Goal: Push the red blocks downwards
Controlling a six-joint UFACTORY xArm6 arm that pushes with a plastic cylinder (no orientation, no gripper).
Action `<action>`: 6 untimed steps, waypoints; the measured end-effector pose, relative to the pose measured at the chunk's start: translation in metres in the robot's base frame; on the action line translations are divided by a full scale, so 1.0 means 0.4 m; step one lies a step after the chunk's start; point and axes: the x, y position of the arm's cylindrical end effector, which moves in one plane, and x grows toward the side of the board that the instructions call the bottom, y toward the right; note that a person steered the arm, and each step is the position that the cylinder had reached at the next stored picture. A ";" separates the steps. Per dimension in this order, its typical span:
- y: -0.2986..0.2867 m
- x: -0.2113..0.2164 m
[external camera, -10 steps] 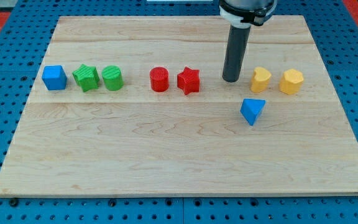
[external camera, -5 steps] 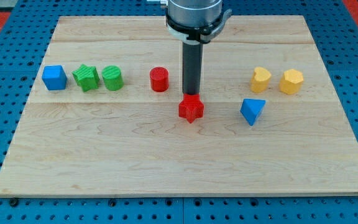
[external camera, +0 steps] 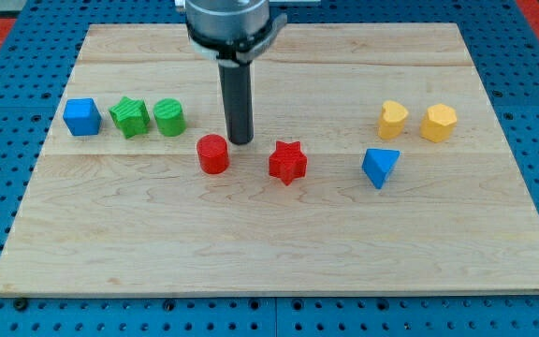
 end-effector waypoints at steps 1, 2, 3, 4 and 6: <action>-0.004 -0.148; -0.125 -0.261; -0.326 -0.288; -0.454 -0.229; -0.541 -0.035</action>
